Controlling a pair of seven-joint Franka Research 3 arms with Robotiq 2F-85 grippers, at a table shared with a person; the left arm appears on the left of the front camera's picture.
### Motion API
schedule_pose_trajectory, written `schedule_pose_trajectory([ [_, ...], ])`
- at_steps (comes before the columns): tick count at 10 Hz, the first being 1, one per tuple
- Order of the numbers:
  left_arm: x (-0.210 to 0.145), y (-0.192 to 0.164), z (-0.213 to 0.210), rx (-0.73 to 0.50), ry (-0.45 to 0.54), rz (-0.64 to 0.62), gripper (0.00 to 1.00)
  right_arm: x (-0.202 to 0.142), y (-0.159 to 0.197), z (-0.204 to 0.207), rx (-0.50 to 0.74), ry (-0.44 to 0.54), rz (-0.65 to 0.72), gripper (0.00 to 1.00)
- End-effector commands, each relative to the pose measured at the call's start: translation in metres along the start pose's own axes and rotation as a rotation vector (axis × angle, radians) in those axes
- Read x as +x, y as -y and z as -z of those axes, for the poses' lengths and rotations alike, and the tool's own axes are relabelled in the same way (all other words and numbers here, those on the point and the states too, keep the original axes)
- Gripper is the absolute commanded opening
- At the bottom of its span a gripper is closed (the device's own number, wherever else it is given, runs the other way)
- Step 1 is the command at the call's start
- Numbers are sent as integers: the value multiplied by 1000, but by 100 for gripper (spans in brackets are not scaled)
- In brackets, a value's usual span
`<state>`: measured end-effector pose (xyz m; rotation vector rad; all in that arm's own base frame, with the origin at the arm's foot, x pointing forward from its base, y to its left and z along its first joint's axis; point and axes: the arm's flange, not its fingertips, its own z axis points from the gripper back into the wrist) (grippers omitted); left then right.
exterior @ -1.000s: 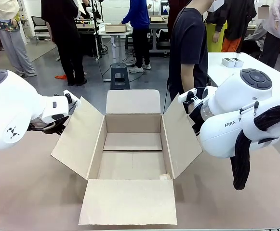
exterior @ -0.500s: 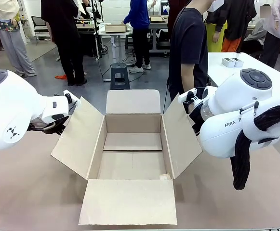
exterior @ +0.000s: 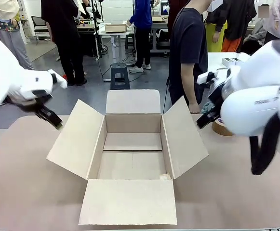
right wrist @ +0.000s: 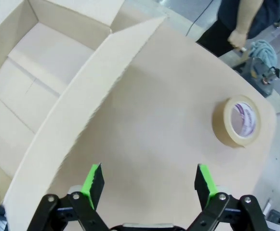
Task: Wrap the clocks to prevent damage.
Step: Open the side flaps of the Package Box.
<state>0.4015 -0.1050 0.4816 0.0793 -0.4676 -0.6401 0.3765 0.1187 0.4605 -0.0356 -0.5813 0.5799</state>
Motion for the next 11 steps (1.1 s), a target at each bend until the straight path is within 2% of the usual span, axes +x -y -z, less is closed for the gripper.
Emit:
schedule_pose_trajectory([
  [1,5,-6,-69,38,17,63,100,-7,-46,-61,-60,-39,-49,100],
  [3,15,2,-124,70,40,102,100,-5,-105,-106,-99,-94,-119,100],
  [5,14,14,-137,93,24,104,100,-7,-138,-128,-170,-93,-92,100],
  [6,13,2,-141,65,56,86,100,-9,-107,-111,-114,-78,-118,100],
  [11,13,2,-141,65,56,86,100,-9,-107,-111,-114,-78,-118,100],
])
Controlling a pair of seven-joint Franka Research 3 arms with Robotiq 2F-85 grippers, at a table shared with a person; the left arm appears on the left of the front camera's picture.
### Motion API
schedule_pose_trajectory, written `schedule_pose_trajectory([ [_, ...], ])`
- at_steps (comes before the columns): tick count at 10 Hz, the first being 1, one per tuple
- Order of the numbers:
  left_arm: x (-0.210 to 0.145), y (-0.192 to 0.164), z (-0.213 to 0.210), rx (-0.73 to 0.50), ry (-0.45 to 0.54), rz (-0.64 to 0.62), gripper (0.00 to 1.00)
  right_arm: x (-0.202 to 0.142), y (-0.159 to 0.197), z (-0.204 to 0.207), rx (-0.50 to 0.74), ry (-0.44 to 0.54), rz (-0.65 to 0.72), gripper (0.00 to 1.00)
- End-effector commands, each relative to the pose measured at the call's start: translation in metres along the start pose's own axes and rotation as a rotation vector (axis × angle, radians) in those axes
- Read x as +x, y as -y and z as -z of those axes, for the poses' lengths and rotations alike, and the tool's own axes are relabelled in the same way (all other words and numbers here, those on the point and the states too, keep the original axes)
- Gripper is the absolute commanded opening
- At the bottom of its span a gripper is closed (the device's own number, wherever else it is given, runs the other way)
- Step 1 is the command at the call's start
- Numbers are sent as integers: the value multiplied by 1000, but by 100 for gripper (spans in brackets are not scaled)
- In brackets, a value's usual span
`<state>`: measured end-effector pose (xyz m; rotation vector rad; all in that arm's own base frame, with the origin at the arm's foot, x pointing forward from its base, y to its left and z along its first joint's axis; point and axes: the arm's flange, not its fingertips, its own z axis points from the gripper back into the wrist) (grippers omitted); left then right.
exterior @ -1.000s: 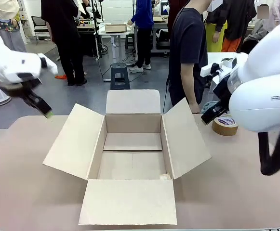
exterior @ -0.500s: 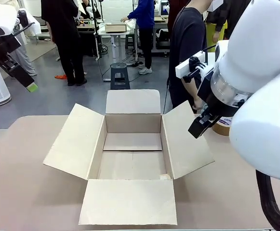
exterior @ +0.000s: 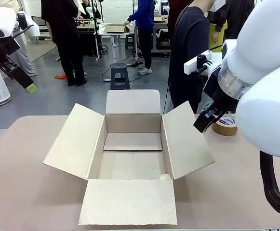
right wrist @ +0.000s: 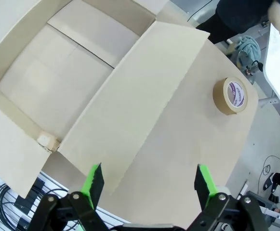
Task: Wrap the clocks to prevent damage.
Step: Open the side flaps of the Package Box.
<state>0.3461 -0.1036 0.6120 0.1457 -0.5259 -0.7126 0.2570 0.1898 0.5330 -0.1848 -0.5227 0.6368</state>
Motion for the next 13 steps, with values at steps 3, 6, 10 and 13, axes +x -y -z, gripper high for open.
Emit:
schedule_pose_trajectory([
  [3,0,0,0,0,0,0,100,0,0,0,0,1,-1,100],
  [6,32,-32,-27,-157,31,-63,100,6,76,-58,137,135,174,100],
  [10,28,-29,-26,-123,40,-67,100,6,84,-64,98,143,179,100],
  [13,22,-43,-33,-254,194,-80,100,-19,124,-73,442,508,38,100],
])
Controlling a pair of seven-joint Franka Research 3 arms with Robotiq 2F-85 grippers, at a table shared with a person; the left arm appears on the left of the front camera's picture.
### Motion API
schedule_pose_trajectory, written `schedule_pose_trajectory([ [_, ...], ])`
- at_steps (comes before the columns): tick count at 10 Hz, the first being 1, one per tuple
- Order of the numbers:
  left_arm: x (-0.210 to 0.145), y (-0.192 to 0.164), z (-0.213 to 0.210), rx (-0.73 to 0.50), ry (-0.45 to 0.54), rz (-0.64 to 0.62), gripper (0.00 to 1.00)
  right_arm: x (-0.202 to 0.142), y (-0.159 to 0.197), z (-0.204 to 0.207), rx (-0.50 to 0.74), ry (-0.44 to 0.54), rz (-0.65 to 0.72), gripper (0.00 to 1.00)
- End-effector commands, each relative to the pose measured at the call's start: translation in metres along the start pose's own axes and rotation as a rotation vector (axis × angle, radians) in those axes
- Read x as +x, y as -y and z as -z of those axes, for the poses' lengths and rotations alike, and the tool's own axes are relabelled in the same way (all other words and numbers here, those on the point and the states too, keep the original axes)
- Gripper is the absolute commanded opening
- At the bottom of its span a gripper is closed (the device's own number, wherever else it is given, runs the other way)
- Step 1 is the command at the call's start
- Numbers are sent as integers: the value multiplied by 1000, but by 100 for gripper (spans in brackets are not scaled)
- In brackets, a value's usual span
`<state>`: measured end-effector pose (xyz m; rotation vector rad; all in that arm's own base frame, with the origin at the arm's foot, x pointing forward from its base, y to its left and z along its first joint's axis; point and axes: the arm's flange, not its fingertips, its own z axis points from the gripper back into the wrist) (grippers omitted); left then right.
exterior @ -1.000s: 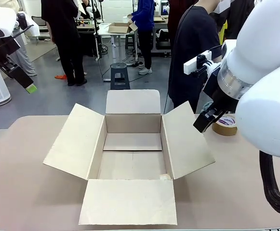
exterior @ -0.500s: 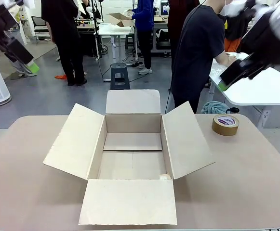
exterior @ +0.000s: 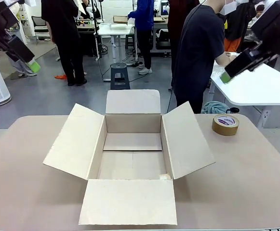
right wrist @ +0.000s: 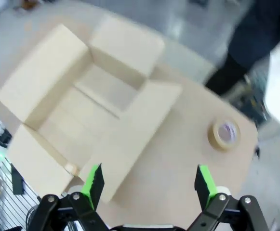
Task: Wrap the clocks to prevent damage.
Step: Open the side flaps of the Package Box.
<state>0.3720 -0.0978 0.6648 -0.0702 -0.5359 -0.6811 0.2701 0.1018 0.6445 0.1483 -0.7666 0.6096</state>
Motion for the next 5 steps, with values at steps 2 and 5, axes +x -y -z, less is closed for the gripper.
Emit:
schedule_pose_trajectory([
  [2,-36,-31,-6,-268,276,104,100,-63,68,0,581,400,1,100],
  [5,-71,-62,4,-421,425,216,100,-118,105,9,480,475,40,100],
])
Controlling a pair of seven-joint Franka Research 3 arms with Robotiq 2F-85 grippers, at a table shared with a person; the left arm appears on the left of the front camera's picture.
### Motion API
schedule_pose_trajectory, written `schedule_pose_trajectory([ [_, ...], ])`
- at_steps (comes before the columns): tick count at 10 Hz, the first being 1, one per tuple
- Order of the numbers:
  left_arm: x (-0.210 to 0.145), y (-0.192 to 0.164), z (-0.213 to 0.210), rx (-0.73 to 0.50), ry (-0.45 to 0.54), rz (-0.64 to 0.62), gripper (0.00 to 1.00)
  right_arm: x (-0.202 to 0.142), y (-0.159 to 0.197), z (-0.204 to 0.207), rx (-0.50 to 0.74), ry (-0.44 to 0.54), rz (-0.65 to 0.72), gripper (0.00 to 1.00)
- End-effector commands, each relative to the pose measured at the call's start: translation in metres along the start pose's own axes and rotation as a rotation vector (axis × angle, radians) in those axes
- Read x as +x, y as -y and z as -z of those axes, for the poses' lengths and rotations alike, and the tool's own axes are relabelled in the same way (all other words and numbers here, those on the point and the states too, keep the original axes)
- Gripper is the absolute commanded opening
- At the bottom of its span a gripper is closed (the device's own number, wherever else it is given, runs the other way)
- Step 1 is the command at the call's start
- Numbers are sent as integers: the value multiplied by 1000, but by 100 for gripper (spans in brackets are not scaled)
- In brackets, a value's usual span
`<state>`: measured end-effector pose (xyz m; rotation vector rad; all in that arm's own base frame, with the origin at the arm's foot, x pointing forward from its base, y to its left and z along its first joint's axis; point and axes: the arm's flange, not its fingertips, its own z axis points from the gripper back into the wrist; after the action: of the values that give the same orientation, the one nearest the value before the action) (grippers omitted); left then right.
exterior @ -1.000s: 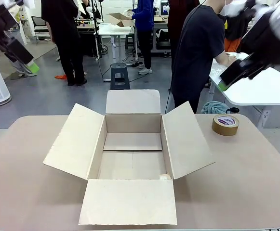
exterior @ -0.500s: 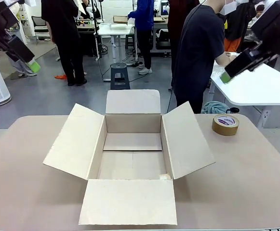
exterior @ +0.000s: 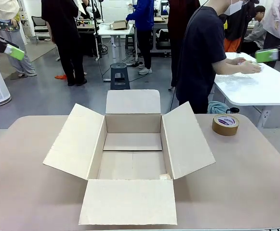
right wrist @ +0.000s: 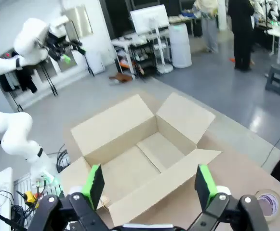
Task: Wrap the clocks to prevent damage.
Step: Open the side flaps of the Package Box.
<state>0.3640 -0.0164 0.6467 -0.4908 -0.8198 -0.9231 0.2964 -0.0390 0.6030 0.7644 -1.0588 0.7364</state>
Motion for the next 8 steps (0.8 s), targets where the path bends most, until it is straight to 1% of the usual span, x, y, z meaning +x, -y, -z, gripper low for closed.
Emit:
schedule_pose_trajectory([
  [1,-30,-10,3,-105,18,42,100,-52,-15,-3,-77,4,23,100],
  [2,-39,-13,6,-99,15,27,100,-59,-13,-5,-139,-60,34,100],
  [3,-42,-14,8,-90,12,12,100,-64,-12,-2,-221,-167,31,100],
  [4,-43,-14,8,-64,-1,-4,100,-67,-11,3,-348,-286,45,100],
  [5,-44,-12,12,-52,-10,-3,100,-66,-14,10,-419,-376,22,100],
  [6,-43,-11,16,-47,-25,7,100,-64,-18,16,-429,-431,-6,100],
  [8,-38,-5,20,-54,-36,38,100,-59,-25,19,-370,-461,-84,100],
])
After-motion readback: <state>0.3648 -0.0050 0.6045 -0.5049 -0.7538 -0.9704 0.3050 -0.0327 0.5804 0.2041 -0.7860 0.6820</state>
